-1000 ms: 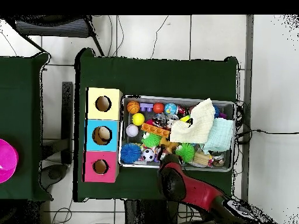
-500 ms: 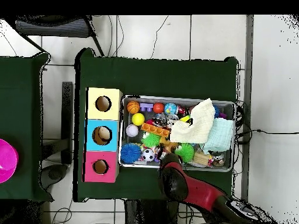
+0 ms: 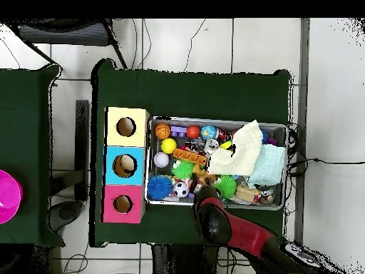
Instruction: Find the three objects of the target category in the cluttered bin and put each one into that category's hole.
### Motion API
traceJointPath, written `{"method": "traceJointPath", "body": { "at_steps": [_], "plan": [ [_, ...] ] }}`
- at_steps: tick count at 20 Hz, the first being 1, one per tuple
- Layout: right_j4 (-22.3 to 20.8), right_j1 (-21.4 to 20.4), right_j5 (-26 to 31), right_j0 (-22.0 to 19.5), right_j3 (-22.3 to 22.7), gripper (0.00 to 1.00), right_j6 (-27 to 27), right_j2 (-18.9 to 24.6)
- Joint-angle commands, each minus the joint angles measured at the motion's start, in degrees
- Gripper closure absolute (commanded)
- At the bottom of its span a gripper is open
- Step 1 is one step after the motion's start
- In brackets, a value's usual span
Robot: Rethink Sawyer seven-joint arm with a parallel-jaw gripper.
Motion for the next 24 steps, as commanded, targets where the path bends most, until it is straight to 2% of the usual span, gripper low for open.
{"method": "traceJointPath", "body": {
  "at_steps": [1,5,6,16,18,22,24],
  "plan": [
    [-1.5,6.3,-8.5,-1.1,-5.9,0.00,15.7,9.8],
    [-0.5,6.9,-12.3,1.3,-6.5,0.00,14.8,7.5],
    [-0.2,7.1,-13.4,1.8,-6.5,1.00,14.2,7.0],
    [2.1,6.5,-16.5,4.8,-6.2,1.00,13.1,4.0],
    [3.3,6.1,-15.9,5.9,-6.3,1.00,12.6,3.0],
    [8.3,2.3,-11.1,9.7,-5.3,1.00,10.2,-1.5],
    [8.6,0.5,-10.3,9.9,-4.2,1.00,10.3,-2.0]
  ]
}}
